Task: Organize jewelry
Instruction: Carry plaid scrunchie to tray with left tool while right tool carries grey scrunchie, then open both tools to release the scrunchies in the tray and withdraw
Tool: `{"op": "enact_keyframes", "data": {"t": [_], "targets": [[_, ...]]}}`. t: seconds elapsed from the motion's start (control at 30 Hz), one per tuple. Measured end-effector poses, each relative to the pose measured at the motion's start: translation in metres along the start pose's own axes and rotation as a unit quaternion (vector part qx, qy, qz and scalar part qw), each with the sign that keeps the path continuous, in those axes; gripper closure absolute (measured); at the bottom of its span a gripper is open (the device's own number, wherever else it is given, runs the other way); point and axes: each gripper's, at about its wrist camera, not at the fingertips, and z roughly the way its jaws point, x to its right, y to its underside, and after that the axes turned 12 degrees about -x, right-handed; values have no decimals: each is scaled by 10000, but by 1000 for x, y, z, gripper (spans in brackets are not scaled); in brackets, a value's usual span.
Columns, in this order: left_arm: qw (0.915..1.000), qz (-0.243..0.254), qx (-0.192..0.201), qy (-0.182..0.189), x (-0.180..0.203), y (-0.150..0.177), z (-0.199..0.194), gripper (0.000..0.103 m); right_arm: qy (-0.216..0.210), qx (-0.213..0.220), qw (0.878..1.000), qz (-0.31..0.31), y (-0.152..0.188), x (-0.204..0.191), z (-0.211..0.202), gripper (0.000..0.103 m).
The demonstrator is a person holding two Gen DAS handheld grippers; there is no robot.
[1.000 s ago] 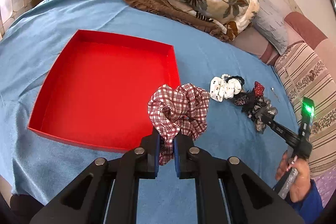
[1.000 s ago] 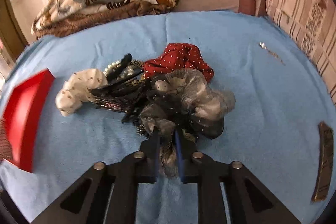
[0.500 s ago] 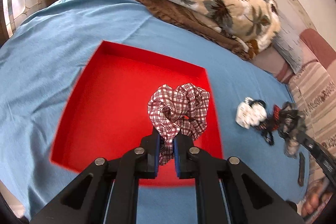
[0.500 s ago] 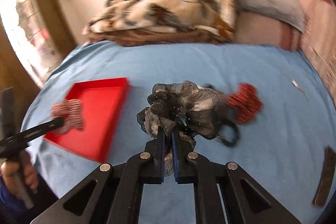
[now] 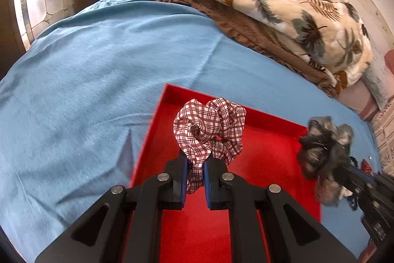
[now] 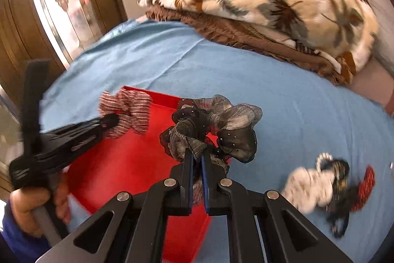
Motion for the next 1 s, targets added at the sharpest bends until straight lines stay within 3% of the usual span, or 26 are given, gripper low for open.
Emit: {"op": "enact_keyframes", "data": {"t": [0.23, 0.3, 0.37, 0.43, 0.5, 0.67, 0.77, 0.87, 1.0], "targets": [[9999, -39, -110, 92, -9, -11, 14, 92, -58, -254, 9992, 303, -24, 11, 39, 93], [10000, -19, -44, 78, -7, -12, 13, 89, -48, -262, 9991, 328, -27, 11, 44, 93], [10000, 9, -1, 82, -5, -13, 12, 78, -28, -292, 9991, 314, -28, 10, 47, 92], [10000, 13, 43, 77, -4, -12, 10, 70, -45, -319, 9989, 343, -27, 9, 49, 70], [9999, 6, 87, 68, -4, -11, 8, 64, -46, -288, 9987, 408, -25, 9, 48, 58], [9998, -68, 147, 125, -7, -10, 4, 55, -119, -181, 9988, 449, -15, 10, 30, 50], [9998, -74, 169, 94, -7, -7, 2, 53, -27, -58, 9991, 418, 1, 12, 14, 36], [9997, -69, 209, 74, -7, -4, -1, 53, 158, -101, 9991, 372, 21, 14, 5, 35], [9995, 15, 303, 33, -3, 1, -7, 52, 540, -465, 9969, 328, 51, 14, 12, 35]]}}
